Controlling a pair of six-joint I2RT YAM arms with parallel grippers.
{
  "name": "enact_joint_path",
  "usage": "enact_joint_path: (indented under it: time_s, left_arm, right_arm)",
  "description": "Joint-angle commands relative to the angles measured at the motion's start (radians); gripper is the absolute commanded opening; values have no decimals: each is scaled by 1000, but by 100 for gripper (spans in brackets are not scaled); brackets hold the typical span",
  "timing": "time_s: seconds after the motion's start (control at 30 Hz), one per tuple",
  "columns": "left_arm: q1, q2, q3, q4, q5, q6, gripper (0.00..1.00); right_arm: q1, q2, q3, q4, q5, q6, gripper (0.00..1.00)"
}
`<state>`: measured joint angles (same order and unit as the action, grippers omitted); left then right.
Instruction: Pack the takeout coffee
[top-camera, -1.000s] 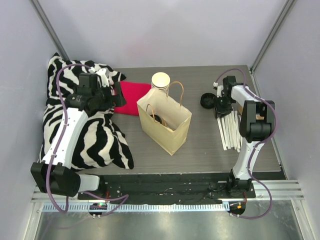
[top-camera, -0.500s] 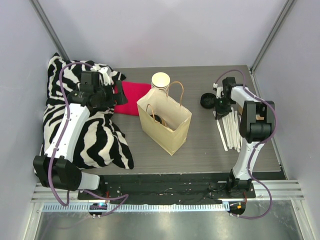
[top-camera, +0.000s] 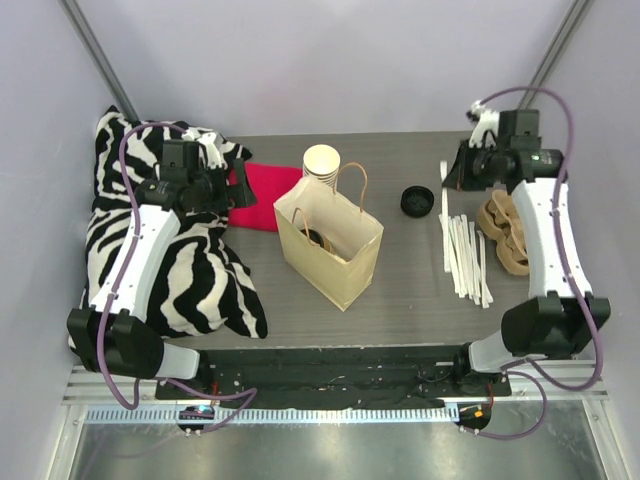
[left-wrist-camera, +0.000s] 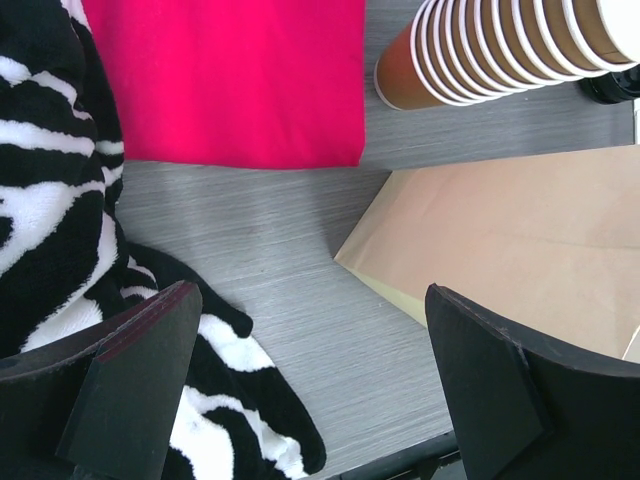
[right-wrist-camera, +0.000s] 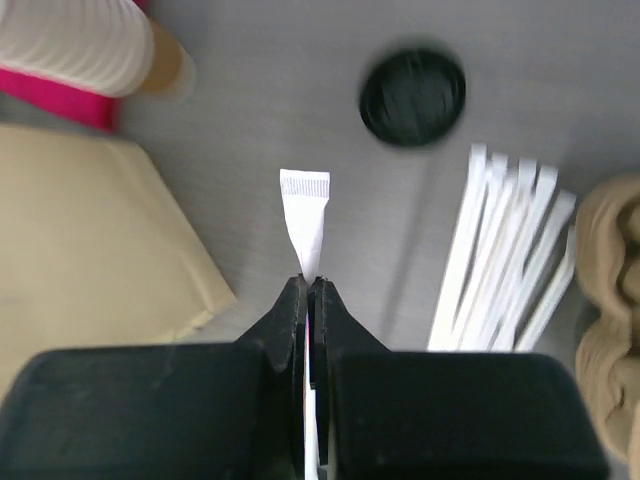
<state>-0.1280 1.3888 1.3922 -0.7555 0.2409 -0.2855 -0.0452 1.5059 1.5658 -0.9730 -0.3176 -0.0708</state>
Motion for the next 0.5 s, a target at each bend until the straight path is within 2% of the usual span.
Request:
enact_joint_path:
  time_s: [0.0, 0.1, 0.27, 0.37, 0.47]
  left_arm:
    - [13, 1, 47, 19, 20, 3, 100]
    - [18, 3, 53, 19, 21, 0, 100]
    - [21, 4, 68, 19, 6, 5, 100]
    - [21, -2, 73, 13, -11, 3, 100]
    - [22, -10, 71, -2, -26, 12, 100]
  right_arm:
    - [1, -85, 306, 8, -179, 210, 1]
    - [11, -46, 526, 80, -285, 324, 1]
    - [34, 59, 807, 198, -357, 381, 1]
    - [119, 108, 895, 307, -365, 401, 1]
    - [237, 180, 1035, 329, -367, 369, 1]
